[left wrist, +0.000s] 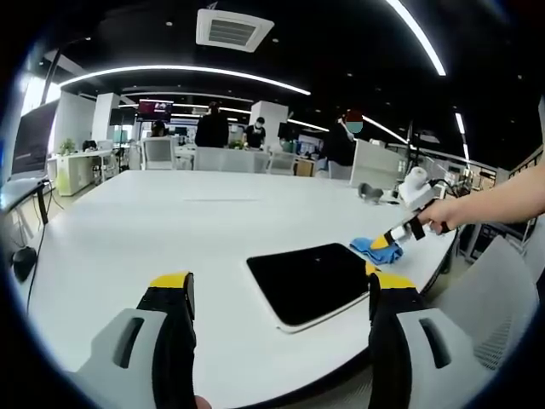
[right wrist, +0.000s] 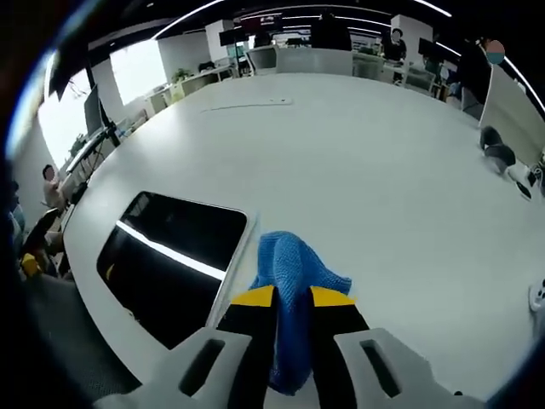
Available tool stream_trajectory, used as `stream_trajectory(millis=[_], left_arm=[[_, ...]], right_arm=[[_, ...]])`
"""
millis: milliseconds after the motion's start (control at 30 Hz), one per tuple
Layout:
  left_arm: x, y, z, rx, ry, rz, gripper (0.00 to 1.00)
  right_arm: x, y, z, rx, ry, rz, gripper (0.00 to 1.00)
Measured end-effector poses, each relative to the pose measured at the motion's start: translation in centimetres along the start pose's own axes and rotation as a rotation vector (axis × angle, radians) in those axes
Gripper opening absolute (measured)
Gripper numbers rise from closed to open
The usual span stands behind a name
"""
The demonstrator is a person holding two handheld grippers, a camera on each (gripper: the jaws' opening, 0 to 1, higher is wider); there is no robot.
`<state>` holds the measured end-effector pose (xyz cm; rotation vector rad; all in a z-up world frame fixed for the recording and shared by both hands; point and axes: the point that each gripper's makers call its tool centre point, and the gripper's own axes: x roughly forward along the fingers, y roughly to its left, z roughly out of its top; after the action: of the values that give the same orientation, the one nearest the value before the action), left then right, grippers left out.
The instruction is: Wipe the mirror surface with the cleaning cloth until all visible marks leave the cleaned area.
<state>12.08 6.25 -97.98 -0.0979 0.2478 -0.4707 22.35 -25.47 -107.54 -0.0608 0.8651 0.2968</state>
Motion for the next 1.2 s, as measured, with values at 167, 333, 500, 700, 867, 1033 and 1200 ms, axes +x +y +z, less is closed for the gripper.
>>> stream_trajectory(millis=[167,333,500,700,867,1033,1200], left_arm=[[0.0,0.1,0.1,0.0,-0.005,0.002,0.82],[0.0,0.1,0.1,-0.001,-0.009,0.004,0.83],[-0.1,0.1,0.1,-0.003,-0.01,0.006,0.82],[0.0,0.0,0.1,-0.002,-0.01,-0.002,0.83],[0.0,0.0,0.2,-0.003,-0.014,-0.002,0.83],[0.0,0.0,0.1,-0.002,-0.013,0.0,0.83],[0.0,0.0,0.1,0.0,-0.008,0.001,0.83]], right_arm=[[-0.8,-0.1,1.1,-0.007,-0.028,-0.001,0.1],[-1.5,-0.3,1.6,-0.032,-0.032,-0.005,0.1],[-2.9,-0.1,2.2,-0.047,-0.068,0.015,0.1],[-4.9,1.0,1.9,-0.122,-0.085,0.043,0.15],[-7.3,1.8,2.0,-0.146,-0.136,0.042,0.23],[-9.0,2.6,1.6,-0.173,-0.171,0.072,0.31],[-10.1,2.9,0.9,-0.17,-0.203,0.075,0.4]])
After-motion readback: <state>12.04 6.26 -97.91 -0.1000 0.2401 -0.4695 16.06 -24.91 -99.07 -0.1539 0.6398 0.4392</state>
